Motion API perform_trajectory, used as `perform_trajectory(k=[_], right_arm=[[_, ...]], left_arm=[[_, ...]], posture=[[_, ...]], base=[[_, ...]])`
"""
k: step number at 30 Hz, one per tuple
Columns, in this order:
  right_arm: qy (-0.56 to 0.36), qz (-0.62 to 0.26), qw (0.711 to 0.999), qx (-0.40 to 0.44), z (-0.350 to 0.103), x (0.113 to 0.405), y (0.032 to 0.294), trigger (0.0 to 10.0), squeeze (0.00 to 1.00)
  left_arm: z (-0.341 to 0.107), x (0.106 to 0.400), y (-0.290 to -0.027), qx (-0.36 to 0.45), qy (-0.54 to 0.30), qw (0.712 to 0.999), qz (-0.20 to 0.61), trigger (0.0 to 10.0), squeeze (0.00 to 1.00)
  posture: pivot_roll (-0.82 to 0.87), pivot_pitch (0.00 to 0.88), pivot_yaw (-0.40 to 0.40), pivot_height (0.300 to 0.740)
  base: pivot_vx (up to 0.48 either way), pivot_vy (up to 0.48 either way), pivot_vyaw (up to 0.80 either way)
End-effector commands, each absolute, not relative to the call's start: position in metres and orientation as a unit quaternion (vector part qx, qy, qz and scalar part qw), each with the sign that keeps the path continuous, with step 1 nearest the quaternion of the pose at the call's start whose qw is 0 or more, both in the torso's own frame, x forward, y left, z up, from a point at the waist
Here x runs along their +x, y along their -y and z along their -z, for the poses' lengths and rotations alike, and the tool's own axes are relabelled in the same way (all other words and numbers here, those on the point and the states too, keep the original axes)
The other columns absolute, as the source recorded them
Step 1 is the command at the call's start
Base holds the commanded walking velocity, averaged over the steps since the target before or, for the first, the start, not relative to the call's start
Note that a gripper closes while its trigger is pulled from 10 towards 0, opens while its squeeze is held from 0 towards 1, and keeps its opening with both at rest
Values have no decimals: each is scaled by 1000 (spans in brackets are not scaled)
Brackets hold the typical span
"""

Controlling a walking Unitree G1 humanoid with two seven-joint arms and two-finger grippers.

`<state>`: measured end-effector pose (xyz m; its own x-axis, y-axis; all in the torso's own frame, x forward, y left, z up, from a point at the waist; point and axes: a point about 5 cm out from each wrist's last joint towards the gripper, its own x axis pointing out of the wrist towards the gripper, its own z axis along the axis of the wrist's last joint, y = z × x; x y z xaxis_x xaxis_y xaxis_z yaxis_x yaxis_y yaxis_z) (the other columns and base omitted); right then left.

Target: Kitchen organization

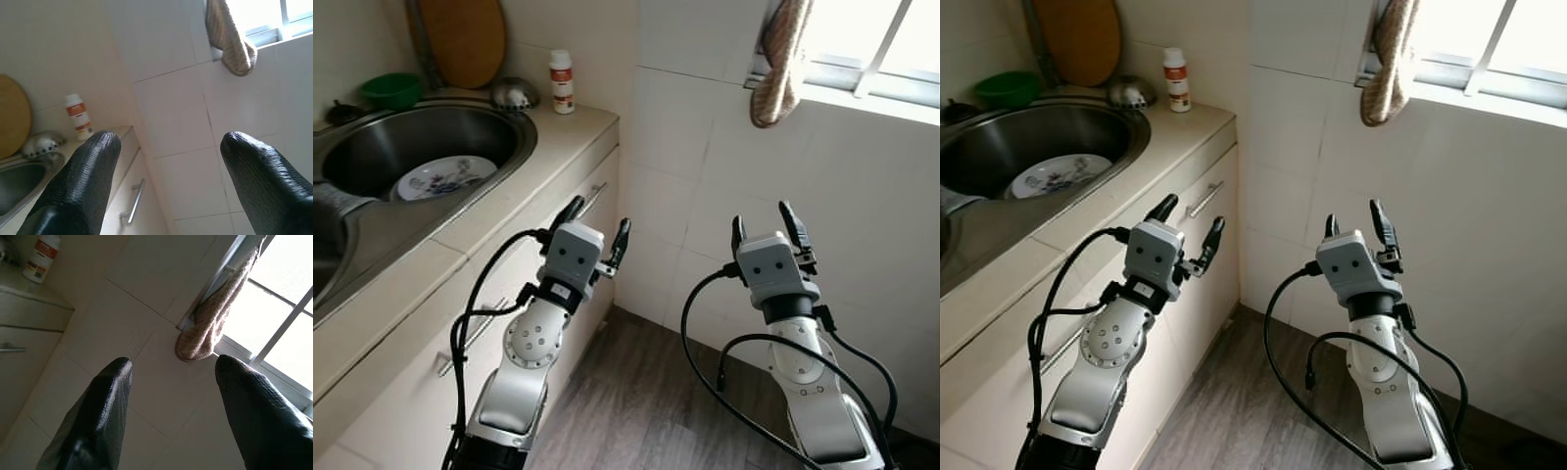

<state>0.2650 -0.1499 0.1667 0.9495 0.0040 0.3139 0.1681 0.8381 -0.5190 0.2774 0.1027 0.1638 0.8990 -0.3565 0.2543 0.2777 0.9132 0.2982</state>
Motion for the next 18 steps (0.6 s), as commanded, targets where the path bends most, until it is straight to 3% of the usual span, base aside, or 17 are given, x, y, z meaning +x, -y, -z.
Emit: perform_trajectory(k=[1,13,18], right_arm=[[152,43,944,-289,-167,266,149,10000,0],[156,58,947,-274,-169,267,152,10000,0],[152,66,951,-261,-169,268,155,10000,0]], left_arm=[[-167,276,-101,131,159,964,168,10000,0],[-167,277,-101,130,159,964,169,10000,0],[-167,276,-100,130,159,964,170,10000,0]], posture=[[63,0,-51,740],[63,0,-51,740],[63,0,-51,740]], base=[[0,0,800],[0,0,800],[0,0,0]])
